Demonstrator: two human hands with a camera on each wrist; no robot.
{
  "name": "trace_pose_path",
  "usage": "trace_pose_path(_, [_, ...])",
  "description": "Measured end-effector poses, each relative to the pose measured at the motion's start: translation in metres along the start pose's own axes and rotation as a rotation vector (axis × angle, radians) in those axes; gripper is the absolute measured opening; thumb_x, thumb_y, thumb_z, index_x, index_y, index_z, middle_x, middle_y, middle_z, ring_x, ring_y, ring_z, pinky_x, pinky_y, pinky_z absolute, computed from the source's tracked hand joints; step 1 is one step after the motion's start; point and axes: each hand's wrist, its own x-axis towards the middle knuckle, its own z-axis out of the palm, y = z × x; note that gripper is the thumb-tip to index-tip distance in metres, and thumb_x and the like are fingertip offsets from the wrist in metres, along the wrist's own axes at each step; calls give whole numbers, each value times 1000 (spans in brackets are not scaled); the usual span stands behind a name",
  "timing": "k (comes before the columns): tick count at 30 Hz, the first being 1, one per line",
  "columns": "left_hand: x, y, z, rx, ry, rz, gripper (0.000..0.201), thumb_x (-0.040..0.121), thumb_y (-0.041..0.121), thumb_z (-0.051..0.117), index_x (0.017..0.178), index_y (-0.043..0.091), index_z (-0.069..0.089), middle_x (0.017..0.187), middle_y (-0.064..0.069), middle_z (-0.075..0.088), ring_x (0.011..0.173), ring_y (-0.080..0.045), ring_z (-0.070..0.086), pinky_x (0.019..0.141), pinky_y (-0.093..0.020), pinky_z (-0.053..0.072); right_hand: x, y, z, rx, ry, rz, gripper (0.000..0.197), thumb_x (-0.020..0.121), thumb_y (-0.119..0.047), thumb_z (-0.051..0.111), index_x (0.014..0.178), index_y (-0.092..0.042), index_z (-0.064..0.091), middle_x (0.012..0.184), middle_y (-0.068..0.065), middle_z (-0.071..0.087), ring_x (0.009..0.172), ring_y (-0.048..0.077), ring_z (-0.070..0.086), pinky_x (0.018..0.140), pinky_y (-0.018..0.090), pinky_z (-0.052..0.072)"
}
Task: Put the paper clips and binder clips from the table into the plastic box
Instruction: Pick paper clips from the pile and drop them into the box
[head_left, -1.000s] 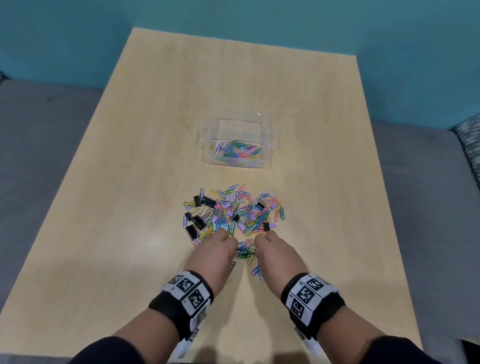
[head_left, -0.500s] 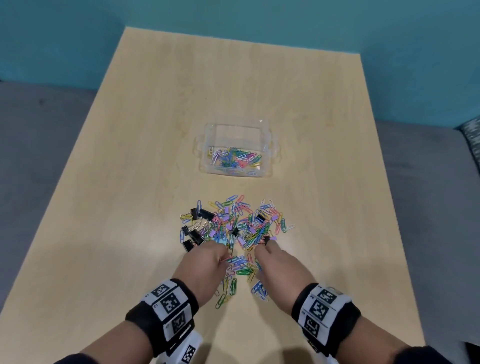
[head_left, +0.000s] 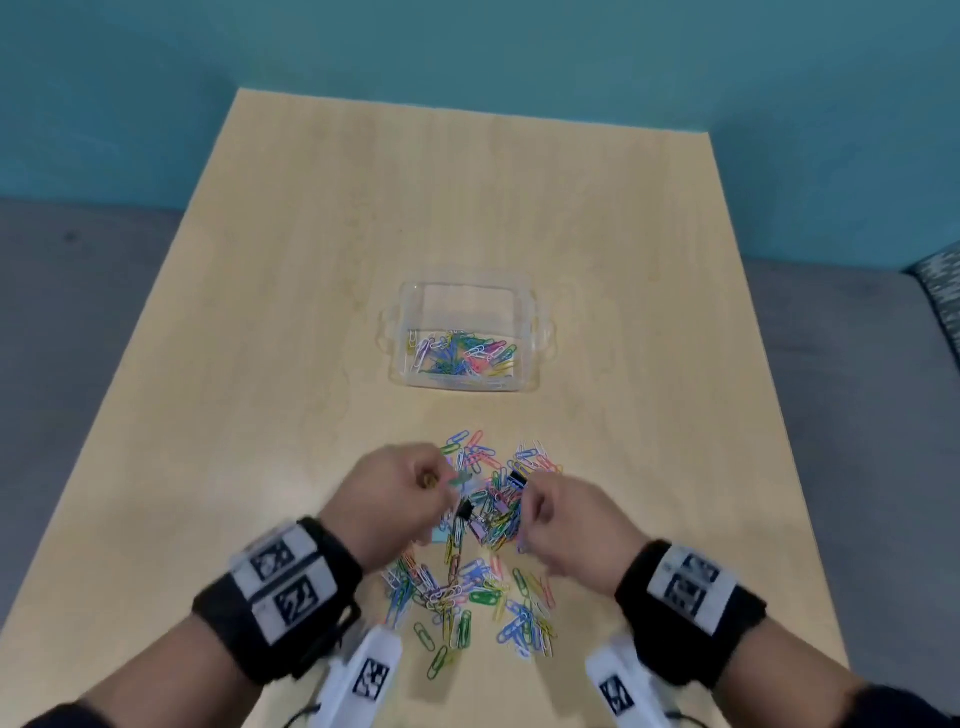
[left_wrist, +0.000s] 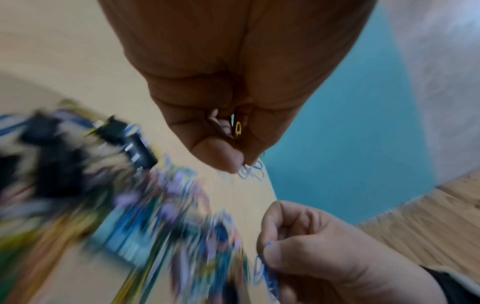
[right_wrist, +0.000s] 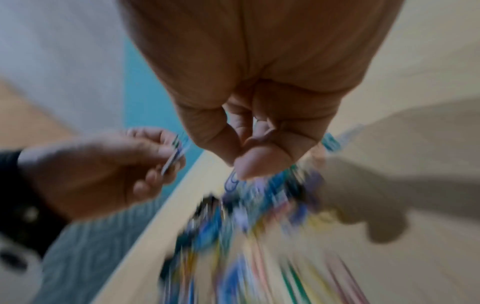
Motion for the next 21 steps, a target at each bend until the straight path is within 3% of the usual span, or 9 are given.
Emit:
trace_pose_path(2, [29, 16, -19, 20, 106, 22, 17, 82, 13, 66, 68, 20, 60, 52, 0, 60, 46, -21, 63, 50, -31, 50, 27, -18, -25, 167, 145, -2, 12, 73, -2, 52, 68, -13, 53, 51, 5, 60, 43, 21, 59, 47, 37, 50])
trace_pose_path(4, [60, 34, -35, 20, 207, 44, 19, 82, 11, 66, 69, 22, 59, 56, -3, 61, 48, -23, 64, 54, -35, 56, 58, -37, -47, 272, 261, -23, 17, 75, -1, 56, 67, -15, 52, 49, 6, 59, 45, 25, 60, 52, 51, 54])
trace_pose_path(6, [83, 49, -43, 38, 253, 42, 17, 81, 10, 65, 70, 21, 59, 60, -6, 62, 52, -25, 66, 56, -37, 59, 83, -54, -60, 358, 321, -19, 17, 76, -1, 59, 68, -15, 53, 51, 7, 58, 47, 24, 60, 58, 58, 56])
trace_pose_path(9, [97, 57, -43, 19, 262, 38, 5, 81, 11, 66, 84, 15, 65, 68, -5, 63, 60, -28, 67, 62, -40, 60, 100, -70, -62, 446, 289, 2, 13, 82, -4, 64, 78, -12, 55, 65, 10, 59, 54, 23, 61, 66, 51, 59])
trace_pose_path(11, [91, 51, -44, -30, 291, 44, 18, 83, 11, 66, 101, 10, 66, 77, -5, 63, 63, -25, 65, 62, -36, 59, 96, -68, -63, 430, 298, -10, 12, 84, -11, 65, 90, -11, 56, 71, 10, 59, 60, 26, 60, 63, 43, 58])
trace_pose_path(13, [70, 36, -46, -67, 337, 57, 17, 83, 9, 63, 100, 13, 66, 79, -5, 63, 63, -22, 63, 58, -32, 58, 80, -51, -60, 327, 350, -56, 14, 84, -16, 63, 96, -14, 58, 75, 8, 61, 66, 31, 62, 64, 44, 56])
trace_pose_path(15, [38, 13, -45, -14, 369, 53, 10, 84, 12, 62, 88, 21, 66, 77, 0, 65, 60, -20, 65, 58, -34, 58, 51, -22, -50, 232, 335, -80, 13, 83, -20, 61, 95, -19, 60, 77, 1, 63, 70, 26, 63, 67, 42, 54])
trace_pose_path(18, [-28, -31, -24, 157, 298, -22, 11, 81, 16, 65, 75, 25, 62, 71, 6, 62, 59, -14, 62, 62, -31, 51, -6, 29, -17, 104, 181, -52, 14, 82, -23, 62, 96, -26, 61, 85, -5, 63, 69, 11, 58, 70, 32, 49])
trace_pose_path(21, [-93, -71, 17, 302, 223, -63, 17, 79, 17, 68, 74, 29, 57, 78, 10, 54, 65, -8, 57, 63, -30, 45, -59, 72, 23, -112, 131, -48, 33, 80, -15, 64, 112, -21, 58, 102, -2, 55, 88, 12, 59, 85, 29, 46])
